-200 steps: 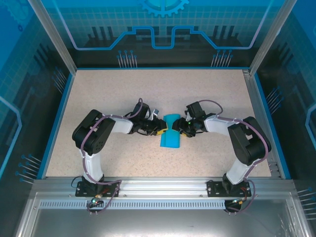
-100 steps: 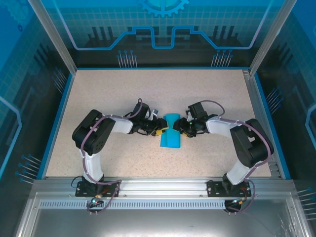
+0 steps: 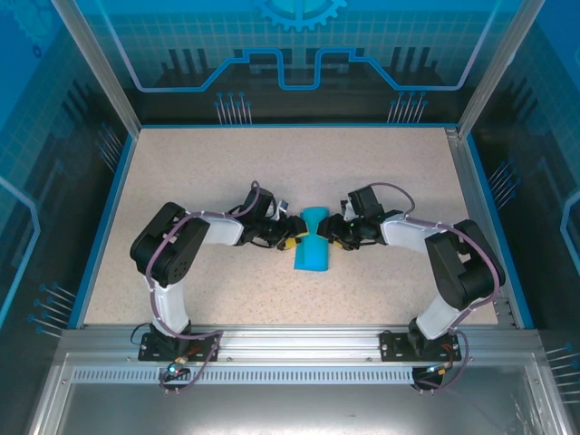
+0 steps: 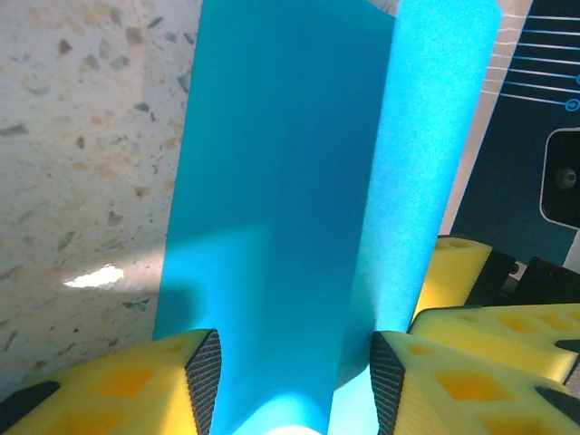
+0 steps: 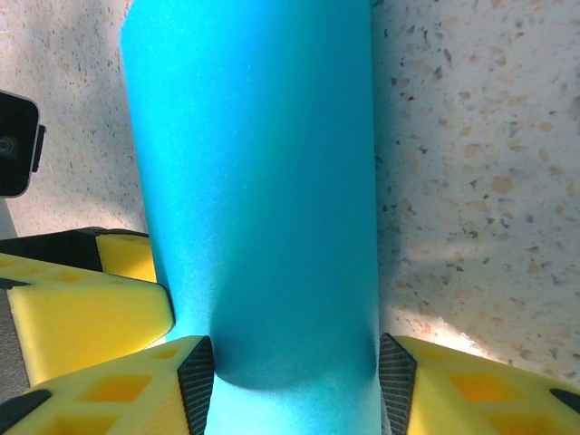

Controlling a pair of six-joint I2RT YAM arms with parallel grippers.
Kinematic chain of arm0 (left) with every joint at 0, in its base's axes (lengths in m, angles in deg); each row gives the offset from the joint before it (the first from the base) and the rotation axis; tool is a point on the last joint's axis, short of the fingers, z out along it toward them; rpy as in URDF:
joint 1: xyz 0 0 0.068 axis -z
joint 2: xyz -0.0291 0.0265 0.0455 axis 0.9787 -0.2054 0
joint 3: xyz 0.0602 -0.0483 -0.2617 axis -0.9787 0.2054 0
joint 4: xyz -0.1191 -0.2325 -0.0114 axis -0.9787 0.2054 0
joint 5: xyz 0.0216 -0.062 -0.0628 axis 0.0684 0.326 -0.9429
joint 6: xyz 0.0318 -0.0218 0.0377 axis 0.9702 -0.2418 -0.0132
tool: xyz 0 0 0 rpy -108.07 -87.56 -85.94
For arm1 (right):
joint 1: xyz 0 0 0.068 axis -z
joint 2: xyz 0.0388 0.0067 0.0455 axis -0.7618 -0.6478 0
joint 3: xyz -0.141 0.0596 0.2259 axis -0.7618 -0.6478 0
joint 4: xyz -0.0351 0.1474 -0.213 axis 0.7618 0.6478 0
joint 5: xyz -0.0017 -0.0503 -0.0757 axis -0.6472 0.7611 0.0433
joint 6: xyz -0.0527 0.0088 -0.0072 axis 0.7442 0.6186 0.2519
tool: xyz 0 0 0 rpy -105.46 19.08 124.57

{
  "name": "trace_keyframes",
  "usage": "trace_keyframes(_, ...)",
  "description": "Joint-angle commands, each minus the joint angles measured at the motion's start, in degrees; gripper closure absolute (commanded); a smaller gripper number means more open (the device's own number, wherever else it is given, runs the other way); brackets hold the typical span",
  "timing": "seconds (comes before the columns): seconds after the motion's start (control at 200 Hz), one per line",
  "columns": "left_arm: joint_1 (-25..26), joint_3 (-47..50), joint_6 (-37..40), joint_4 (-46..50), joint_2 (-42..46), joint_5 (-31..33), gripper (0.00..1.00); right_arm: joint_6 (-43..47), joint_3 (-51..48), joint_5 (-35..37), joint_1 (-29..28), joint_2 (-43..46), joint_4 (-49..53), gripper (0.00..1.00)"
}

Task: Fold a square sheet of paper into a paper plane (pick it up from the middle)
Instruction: First fold in half a square sheet of paper at the center of the table.

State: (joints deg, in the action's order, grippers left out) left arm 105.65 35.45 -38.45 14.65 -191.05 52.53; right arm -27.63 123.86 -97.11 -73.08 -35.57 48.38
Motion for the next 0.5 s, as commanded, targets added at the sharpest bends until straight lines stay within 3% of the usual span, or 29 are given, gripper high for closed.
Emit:
trace_keyframes(0.0, 0.43, -1.48, 0.60, 1.71, 1.29, -0.08, 0.48, 0.70, -0.46, -1.36, 1.20, 0.28, -0.45, 0.46)
trace_keyframes(0.495, 0.37, -2.47, 0.80, -1.11, -1.74, -3.09, 0.48, -0.04, -0.07, 0.71, 1.33, 2.56, 2.02, 0.46)
